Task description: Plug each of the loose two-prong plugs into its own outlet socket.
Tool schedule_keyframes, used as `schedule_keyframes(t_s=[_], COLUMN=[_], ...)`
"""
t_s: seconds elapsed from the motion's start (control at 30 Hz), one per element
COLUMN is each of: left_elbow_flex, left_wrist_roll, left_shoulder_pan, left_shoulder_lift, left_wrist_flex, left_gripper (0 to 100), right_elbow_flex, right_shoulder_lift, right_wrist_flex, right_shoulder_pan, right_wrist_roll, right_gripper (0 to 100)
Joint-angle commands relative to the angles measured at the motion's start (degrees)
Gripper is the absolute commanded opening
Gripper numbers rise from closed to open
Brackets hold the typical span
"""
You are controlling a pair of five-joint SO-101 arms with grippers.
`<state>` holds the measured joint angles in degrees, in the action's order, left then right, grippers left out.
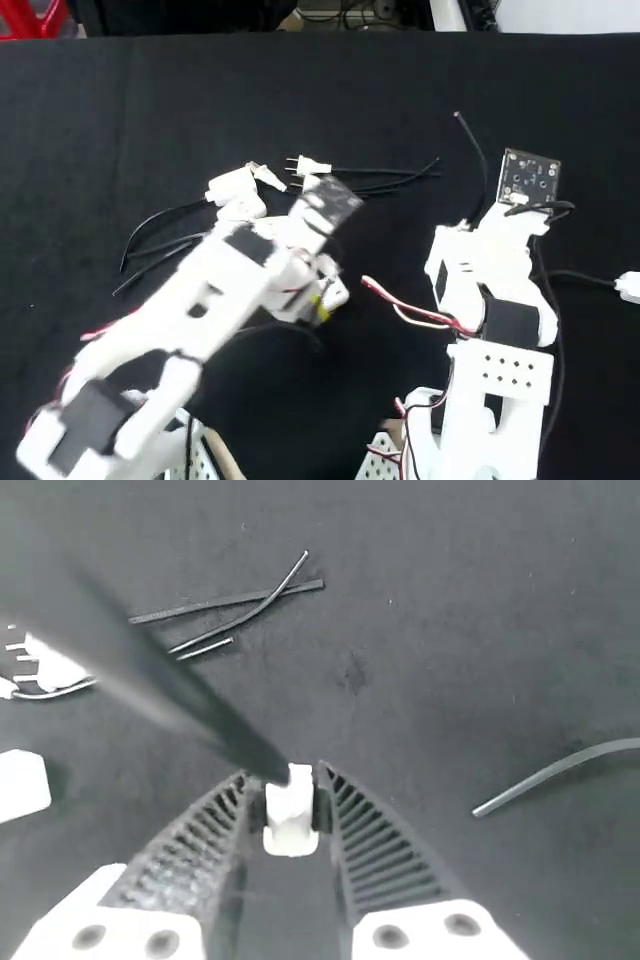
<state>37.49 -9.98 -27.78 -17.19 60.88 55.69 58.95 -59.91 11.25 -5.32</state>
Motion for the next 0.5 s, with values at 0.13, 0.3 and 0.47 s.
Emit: schedule_keyframes(t_s=[0.13, 0.3, 0.47], left_elbow_flex=[13.85, 27.38, 41.19], left_wrist_roll=[0.26, -0.97, -5.98], left_shoulder_pan=[13.67, 27.30, 32.84], left_shoulder_lift=[-30.86, -50.02, -68.48], left_wrist_flex=[3.34, 1.32, 0.88], left_gripper=[33, 33, 33], right_elbow_flex=[1.01, 4.79, 12.97], right_shoulder_lift=[1.27, 1.27, 1.27], right_wrist_flex=[0.00, 0.79, 8.79], right_shoulder_pan=[-14.86, -23.30, -29.36], right_wrist_roll=[5.36, 5.63, 6.07], right_gripper=[1.2, 1.1, 1.1])
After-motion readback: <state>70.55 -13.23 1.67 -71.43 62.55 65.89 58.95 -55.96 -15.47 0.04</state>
